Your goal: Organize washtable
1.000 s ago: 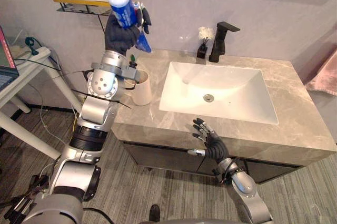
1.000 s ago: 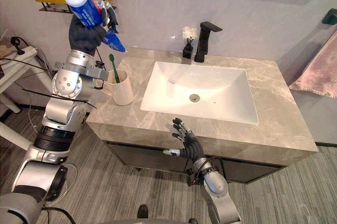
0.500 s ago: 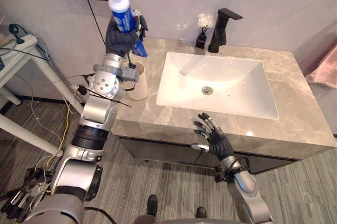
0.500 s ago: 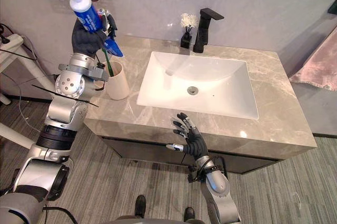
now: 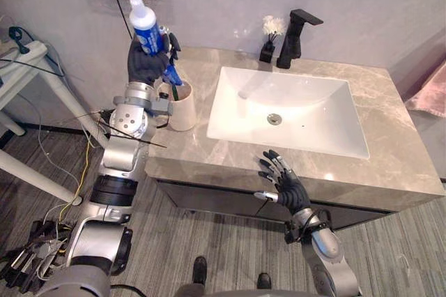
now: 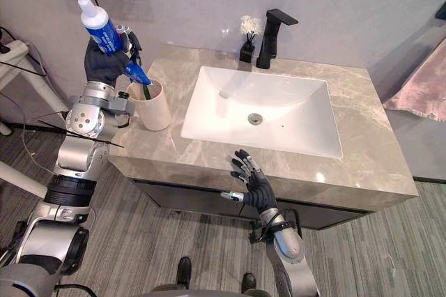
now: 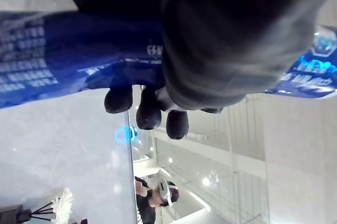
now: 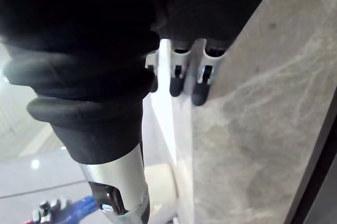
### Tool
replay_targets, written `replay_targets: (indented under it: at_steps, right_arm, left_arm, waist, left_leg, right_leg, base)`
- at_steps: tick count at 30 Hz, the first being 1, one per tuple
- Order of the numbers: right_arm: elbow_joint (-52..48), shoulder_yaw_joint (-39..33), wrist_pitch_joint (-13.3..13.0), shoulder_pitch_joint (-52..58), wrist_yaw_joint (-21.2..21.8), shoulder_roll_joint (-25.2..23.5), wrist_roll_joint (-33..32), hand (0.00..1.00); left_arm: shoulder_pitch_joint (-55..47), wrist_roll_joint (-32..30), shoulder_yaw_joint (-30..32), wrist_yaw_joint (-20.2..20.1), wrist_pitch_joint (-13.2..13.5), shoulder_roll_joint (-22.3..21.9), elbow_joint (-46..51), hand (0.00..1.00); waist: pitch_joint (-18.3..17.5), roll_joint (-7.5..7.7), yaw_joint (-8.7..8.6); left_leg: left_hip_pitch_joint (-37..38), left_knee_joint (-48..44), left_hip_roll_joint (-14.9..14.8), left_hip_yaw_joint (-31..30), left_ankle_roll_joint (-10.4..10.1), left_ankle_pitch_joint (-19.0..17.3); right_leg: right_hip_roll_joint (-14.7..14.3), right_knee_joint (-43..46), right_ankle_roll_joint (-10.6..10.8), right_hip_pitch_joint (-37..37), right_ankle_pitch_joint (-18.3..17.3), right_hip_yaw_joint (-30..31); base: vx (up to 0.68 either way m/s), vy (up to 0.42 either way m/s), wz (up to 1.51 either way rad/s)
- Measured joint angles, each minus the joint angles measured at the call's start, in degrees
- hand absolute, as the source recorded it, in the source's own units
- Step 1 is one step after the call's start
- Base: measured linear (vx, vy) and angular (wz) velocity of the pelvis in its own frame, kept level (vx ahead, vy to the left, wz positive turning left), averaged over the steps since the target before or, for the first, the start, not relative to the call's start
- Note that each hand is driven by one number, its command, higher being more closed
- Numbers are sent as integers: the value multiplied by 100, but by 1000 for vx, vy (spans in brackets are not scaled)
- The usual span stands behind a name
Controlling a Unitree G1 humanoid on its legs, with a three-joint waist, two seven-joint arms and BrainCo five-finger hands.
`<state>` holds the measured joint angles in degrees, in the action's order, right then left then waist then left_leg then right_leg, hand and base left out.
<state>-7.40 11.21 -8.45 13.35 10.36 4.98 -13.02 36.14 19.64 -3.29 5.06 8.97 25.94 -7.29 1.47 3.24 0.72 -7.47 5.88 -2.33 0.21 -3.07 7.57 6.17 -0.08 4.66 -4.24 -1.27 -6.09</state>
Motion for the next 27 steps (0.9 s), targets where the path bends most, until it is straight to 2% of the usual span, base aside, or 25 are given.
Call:
replay_targets:
  at_steps: [4, 27]
  right_arm:
    - [-18, 0, 0, 16, 2, 1, -1, 0]
    - [-144, -120, 1, -51, 8, 18, -50, 0]
  left_arm:
    - [-123, 2, 166, 0, 0, -54, 0, 100]
    - [-246, 2, 108, -20, -124, -105, -22, 100]
  waist:
    - [11, 13, -1]
    - [297, 106, -10]
  left_leg:
    - [2, 0, 0, 2, 0, 0]
    - [-70, -4, -56, 160, -1, 0]
  right_leg:
    - [1, 3, -1, 0, 1, 1]
    - [-49, -11, -58, -157, 76, 157]
  base:
    - [0, 0, 0]
    - [-1, -2, -4]
